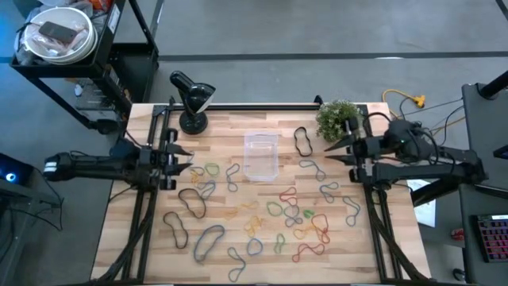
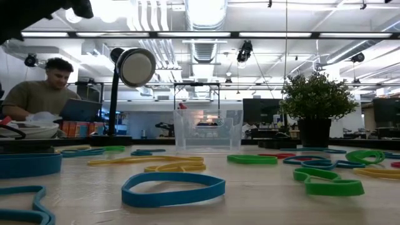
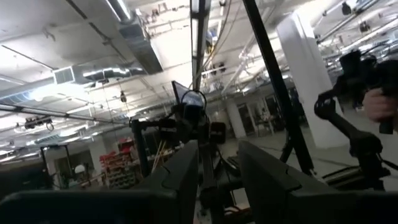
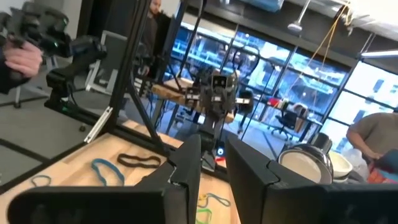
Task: Pick and place rubber bands into bin
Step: Put black rubberband into the transparent bin
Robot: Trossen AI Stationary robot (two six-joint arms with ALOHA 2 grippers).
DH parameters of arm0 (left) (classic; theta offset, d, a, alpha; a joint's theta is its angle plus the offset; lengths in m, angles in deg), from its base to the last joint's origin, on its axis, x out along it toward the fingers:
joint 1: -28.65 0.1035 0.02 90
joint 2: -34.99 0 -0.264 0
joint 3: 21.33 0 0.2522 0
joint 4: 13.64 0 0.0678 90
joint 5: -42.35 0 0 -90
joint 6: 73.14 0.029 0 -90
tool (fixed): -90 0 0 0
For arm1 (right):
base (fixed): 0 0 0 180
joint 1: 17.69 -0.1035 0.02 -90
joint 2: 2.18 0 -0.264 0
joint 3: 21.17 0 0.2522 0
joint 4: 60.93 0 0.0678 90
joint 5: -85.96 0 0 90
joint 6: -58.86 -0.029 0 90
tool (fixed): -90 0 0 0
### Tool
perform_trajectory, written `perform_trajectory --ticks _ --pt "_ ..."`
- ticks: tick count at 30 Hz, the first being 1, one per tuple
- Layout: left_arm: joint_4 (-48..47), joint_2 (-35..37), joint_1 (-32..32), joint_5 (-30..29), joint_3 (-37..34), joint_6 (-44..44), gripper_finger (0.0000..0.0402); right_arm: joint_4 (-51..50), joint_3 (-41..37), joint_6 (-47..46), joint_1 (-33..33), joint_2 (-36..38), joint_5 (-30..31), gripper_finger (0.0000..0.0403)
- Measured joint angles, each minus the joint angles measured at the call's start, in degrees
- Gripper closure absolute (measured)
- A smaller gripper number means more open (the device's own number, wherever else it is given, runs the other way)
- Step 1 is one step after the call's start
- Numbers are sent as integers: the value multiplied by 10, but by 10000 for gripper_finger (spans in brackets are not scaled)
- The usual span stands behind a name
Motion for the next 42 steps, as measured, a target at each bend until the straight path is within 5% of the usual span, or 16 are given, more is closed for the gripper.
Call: perform_trajectory --ticks 13,23,29,42 --pt "-418 -181 -17 0 256 -1 301 -102 52 -22 0 -45 1 335" --pt "-620 -237 -79 0 389 -53 301 -96 52 -53 -8 -62 -3 335" --pt "-727 -270 -104 -2 431 -113 301 -63 52 -99 -10 -119 -5 335" --pt "-827 -372 -164 -104 435 -152 301 -47 64 -2 -69 -173 -2 335"
